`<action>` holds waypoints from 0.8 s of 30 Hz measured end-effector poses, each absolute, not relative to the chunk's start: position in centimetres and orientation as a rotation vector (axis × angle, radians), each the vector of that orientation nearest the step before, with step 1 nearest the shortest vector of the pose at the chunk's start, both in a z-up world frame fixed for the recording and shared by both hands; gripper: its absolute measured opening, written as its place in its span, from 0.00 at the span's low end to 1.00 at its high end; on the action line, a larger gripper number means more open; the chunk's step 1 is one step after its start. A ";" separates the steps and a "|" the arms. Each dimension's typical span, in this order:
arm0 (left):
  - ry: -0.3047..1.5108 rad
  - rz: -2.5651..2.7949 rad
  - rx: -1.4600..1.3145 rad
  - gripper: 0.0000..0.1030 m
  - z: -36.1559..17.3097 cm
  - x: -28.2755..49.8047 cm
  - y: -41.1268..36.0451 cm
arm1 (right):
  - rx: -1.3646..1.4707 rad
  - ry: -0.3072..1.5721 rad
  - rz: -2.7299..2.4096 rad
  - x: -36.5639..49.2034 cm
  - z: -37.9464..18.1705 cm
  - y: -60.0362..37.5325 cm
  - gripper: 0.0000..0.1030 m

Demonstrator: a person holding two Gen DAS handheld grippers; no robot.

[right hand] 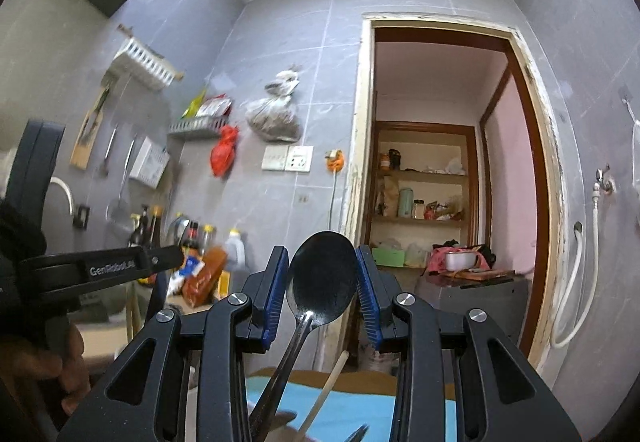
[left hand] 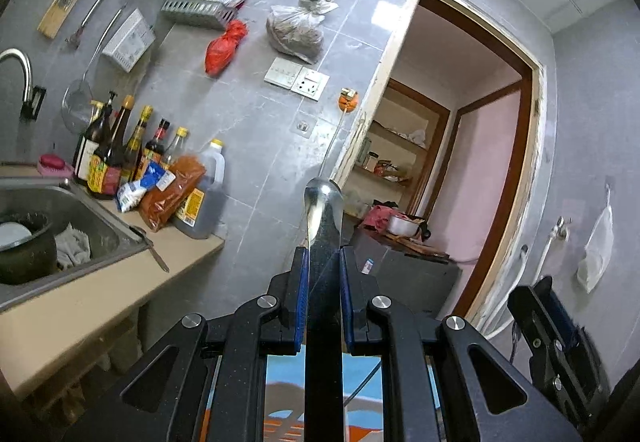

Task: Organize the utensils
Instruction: 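Lift the knife and spoon and carry them over the white holder, then open both tools to drop the knife and spoon into the holder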

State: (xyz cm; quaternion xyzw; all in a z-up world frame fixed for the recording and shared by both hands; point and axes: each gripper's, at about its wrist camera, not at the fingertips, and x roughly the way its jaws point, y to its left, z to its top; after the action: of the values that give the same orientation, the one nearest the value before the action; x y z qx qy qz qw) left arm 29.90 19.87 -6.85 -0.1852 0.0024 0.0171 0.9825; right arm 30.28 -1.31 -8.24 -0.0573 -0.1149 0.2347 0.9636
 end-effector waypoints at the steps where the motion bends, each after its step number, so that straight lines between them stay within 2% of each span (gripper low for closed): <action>1: 0.002 0.037 -0.359 0.11 -7.1 29.9 19.7 | -0.127 -0.238 0.475 30.2 -8.5 -1.2 0.31; 14: 0.083 0.005 -0.320 0.11 -8.9 29.8 19.1 | -0.202 -0.174 0.459 30.1 -10.0 -0.7 0.32; 22: 0.175 -0.046 -0.316 0.12 -8.0 29.1 18.9 | -0.137 -0.067 0.476 30.1 -8.4 -2.2 0.40; 24: 0.190 -0.052 -0.309 0.15 -7.4 28.7 18.5 | -0.114 -0.047 0.466 29.8 -7.5 -2.8 0.45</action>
State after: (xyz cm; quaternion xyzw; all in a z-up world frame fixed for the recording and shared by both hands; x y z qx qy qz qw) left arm 28.70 18.54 -7.43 -0.1536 0.0944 -0.0257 0.9833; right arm 29.84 -2.78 -7.51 -0.0566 -0.0232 0.2309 0.9711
